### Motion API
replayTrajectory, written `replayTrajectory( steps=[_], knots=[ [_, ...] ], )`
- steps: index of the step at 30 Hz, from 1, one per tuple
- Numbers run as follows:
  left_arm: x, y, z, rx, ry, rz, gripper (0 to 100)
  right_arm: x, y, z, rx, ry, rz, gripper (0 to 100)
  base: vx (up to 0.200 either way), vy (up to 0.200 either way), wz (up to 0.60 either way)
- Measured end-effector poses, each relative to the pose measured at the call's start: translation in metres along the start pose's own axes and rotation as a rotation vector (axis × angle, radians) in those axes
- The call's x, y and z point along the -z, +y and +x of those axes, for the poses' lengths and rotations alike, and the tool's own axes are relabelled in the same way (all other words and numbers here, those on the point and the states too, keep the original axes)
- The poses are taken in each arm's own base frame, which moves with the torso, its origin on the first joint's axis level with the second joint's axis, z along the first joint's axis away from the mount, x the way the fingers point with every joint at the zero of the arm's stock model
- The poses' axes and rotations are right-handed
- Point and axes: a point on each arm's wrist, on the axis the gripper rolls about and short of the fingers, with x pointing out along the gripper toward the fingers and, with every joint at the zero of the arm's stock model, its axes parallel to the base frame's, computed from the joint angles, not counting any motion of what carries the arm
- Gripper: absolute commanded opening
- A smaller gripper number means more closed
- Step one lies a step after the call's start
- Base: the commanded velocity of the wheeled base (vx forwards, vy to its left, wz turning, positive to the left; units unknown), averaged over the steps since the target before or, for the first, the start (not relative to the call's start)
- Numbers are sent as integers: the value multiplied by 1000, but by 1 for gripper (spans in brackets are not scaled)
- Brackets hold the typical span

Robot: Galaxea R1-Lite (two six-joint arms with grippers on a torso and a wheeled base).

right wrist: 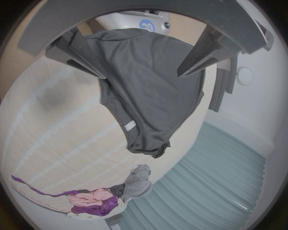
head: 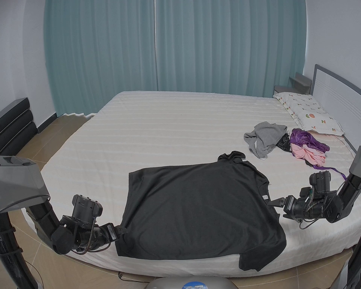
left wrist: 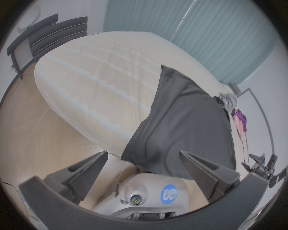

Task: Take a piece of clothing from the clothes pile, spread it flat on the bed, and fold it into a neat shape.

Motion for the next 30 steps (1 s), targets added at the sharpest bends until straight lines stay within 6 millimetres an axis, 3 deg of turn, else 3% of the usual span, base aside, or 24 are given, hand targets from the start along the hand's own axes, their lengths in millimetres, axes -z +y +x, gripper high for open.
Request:
replayTrajectory(
  steps=[4,10,30],
  knots=[
    [-9,-4,-3,43,-43,-77,100,-8,8,0,-57,-78,33,100,0,0,0],
    [-16,-8,-5,94,-55,-130,100,-13,10,2,-89,-121,95,100,200,0,0],
    [-24,-15,5,114,-65,-191,100,-11,5,8,-75,-107,107,100,0,0,0]
  ],
)
